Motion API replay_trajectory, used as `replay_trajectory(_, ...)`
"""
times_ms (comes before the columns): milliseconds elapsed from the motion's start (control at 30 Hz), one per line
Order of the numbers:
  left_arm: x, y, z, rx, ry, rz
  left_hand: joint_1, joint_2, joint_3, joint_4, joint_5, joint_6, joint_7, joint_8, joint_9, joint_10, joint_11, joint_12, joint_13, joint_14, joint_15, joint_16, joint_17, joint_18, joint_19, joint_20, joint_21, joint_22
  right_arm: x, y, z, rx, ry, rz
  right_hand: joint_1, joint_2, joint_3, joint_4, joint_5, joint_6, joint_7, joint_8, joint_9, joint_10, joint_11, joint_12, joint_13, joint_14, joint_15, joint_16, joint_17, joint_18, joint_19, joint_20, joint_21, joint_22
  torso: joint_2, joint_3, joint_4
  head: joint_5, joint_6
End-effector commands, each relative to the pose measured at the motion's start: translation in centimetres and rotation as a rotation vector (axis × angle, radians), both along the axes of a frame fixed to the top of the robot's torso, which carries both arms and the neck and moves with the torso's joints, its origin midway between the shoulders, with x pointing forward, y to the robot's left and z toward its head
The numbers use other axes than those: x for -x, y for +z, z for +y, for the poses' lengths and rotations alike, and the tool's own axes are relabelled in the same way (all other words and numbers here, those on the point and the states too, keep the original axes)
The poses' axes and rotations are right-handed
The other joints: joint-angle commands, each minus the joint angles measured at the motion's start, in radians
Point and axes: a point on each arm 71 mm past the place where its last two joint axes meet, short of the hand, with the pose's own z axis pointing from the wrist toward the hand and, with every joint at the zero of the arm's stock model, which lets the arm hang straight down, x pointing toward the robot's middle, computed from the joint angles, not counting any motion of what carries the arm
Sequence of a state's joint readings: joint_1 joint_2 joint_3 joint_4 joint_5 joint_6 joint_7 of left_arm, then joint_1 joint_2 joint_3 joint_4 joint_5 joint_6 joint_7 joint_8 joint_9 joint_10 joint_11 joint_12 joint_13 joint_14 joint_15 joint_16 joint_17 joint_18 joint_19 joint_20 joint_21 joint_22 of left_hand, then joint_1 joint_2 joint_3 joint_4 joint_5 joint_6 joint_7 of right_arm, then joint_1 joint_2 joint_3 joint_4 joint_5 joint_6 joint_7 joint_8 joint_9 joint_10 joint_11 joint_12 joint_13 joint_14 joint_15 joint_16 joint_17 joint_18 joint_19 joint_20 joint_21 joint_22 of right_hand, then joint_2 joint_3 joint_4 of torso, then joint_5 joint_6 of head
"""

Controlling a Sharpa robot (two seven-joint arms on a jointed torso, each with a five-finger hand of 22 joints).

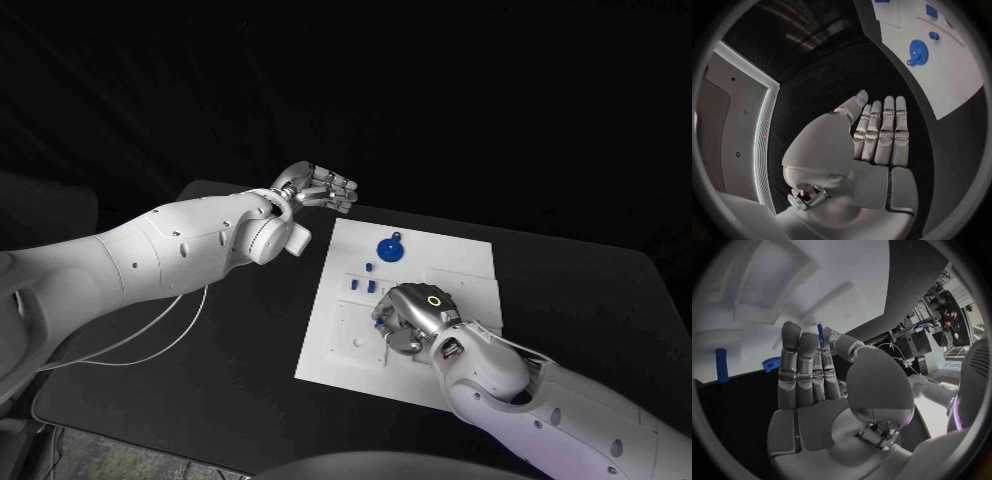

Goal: Assemble the parts on the task board

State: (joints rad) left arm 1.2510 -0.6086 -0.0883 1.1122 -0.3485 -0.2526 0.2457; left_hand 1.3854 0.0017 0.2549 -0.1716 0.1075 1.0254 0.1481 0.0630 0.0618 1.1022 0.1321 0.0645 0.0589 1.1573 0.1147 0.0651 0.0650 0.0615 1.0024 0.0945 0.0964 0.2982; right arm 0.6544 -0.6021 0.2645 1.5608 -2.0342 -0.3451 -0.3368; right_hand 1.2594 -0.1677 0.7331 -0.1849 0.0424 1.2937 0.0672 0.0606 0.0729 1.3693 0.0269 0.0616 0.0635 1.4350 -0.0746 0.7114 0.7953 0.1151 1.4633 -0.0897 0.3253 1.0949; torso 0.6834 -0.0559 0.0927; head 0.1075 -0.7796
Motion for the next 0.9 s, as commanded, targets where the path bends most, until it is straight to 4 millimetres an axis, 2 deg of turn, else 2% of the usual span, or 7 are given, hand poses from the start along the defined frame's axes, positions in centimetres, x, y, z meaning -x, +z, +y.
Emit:
replay_trajectory(33,0.03,0.03,-0.19,0.002,-0.016,0.0,-0.008,0.001,0.0,0.005,-0.004,0.007,0.001,0.002,0.001,0.001,0.002,-0.003,-0.001,-0.002,0.001,-0.004,0.001,0.003,-0.006,0.001,0.005,0.001,-0.08,-0.2,-0.13,0.017,0.001,0.0,0.005,0.007,0.004,0.001,0.006,0.007,0.001,0.004,0.002,0.033,-0.017,0.001,0.001,0.006,-0.001,-0.001,0.001,0.025,0.04,-0.008,0.004,-0.001,0.0,0.0,0.0003,0.001,-0.002)
replay_trajectory(433,0.02,-0.03,-0.51,0.004,-0.027,0.006,-0.006,0.001,-0.001,0.004,-0.004,0.005,0.001,0.002,0.001,-0.001,0.002,-0.003,-0.001,-0.003,0.002,-0.004,0.001,0.004,-0.008,0.001,0.005,0.005,-0.14,-0.58,-0.3,0.035,0.008,0.03,0.006,0.008,0.001,-0.001,0.006,0.006,0.001,0.004,0.001,0.032,-0.016,0.001,0.001,0.005,-0.001,-0.001,0.003,0.024,0.039,-0.008,0.003,-0.003,0.0,0.0008,-0.001,0.002,-0.001)
replay_trajectory(733,0.02,-0.05,-0.55,0.004,-0.028,0.007,-0.006,0.002,-0.001,0.004,-0.004,0.005,0.001,0.002,0.001,-0.001,0.002,-0.003,-0.001,-0.004,0.002,-0.004,0.001,0.004,-0.008,0.001,0.005,0.006,-0.09,-0.5,-0.01,0.024,0.014,0.03,0.006,0.009,-0.002,-0.002,0.006,0.006,0.002,0.004,0.001,0.032,-0.016,0.001,0.001,0.005,-0.001,-0.002,0.004,0.024,0.039,-0.009,0.003,-0.004,0.0,0.0013,0.0002,0.003,-0.003)
replay_trajectory(900,0.02,-0.08,-0.52,0.003,-0.03,0.01,-0.004,0.003,-0.001,0.003,-0.004,0.005,0.002,0.002,0.001,-0.001,0.002,-0.003,-0.001,-0.004,0.002,-0.004,0.001,0.004,-0.009,0.001,0.004,0.008,-0.05,-0.41,0.1,0.011,0.012,0.033,0.006,0.01,-0.002,-0.003,0.006,0.006,0.002,0.004,0.001,0.033,-0.016,0.001,0.001,0.006,-0.001,-0.002,0.004,0.024,0.04,-0.009,0.003,-0.004,0.0,0.0002,-0.0007,0.003,-0.006)
